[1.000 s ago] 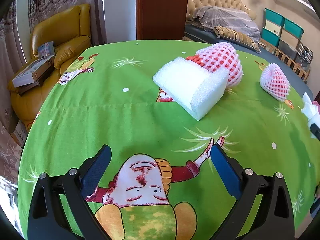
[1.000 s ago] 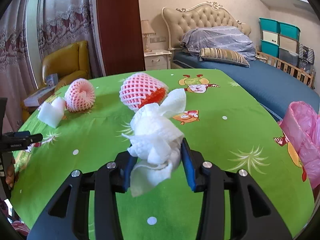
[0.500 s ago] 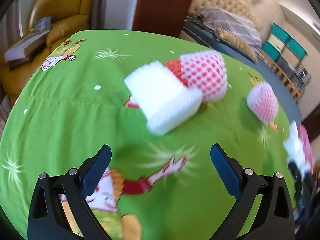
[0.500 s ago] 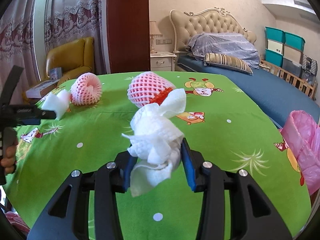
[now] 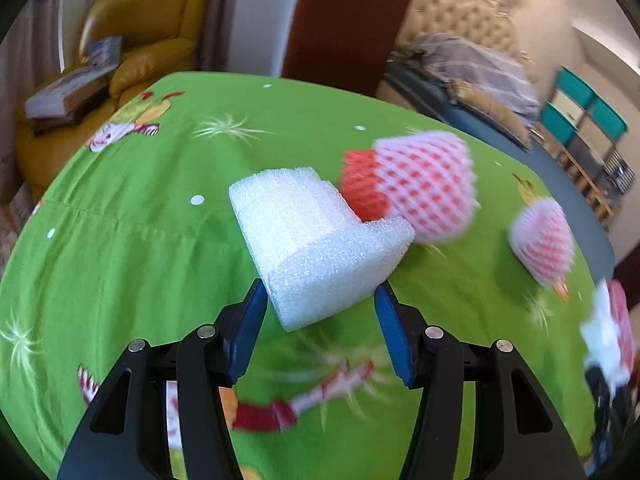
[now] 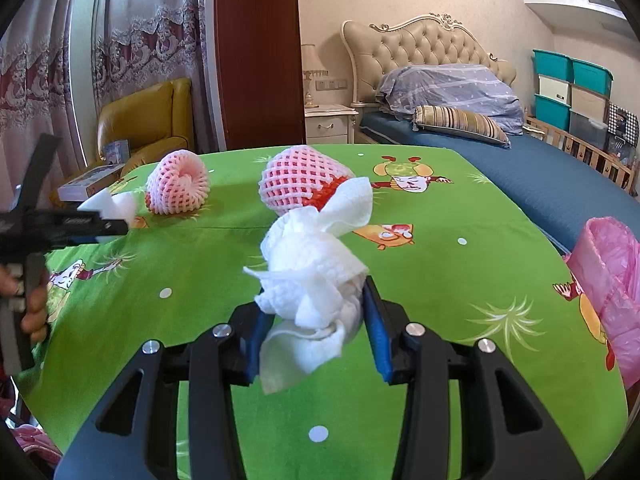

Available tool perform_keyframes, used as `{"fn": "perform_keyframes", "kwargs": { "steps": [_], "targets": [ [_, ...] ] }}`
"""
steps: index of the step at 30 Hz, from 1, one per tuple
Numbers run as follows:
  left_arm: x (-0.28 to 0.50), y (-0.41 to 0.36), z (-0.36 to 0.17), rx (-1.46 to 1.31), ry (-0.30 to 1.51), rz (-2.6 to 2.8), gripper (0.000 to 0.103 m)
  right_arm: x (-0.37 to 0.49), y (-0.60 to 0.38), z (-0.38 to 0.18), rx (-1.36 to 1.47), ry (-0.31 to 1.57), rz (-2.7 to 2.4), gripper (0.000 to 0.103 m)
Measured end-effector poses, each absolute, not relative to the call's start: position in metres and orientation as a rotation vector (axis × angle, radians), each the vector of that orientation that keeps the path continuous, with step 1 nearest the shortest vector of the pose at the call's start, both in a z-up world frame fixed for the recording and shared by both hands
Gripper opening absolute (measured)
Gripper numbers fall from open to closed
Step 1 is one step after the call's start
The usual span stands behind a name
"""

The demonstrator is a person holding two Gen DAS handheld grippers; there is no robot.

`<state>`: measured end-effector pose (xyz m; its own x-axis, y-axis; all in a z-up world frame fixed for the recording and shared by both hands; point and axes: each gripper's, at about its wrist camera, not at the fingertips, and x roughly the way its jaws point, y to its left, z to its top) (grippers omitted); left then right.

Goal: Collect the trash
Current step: 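Grasp the white foam block with the left tool while the right tool holds the tissue, then carry the foam block and tissue over the pink bin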

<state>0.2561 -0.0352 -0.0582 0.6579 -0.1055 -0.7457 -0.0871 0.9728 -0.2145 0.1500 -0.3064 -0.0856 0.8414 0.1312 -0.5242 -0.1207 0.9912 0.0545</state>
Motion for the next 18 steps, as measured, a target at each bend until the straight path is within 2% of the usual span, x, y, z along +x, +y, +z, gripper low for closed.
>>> {"fn": "perform_keyframes", "kwargs": {
  "steps": [9, 18],
  "targets": [
    [0.191, -0.070, -0.056, 0.017, 0.776, -0.114, 0.052, 0.150, -0.306, -0.085, 0.019, 0.555, 0.132, 0.042],
    [0.166, -0.094, -0.059, 0.134, 0.709, -0.166, 0.052, 0.149, -0.305, -0.085, 0.012, 0.554, 0.129, 0.042]
  ]
}}
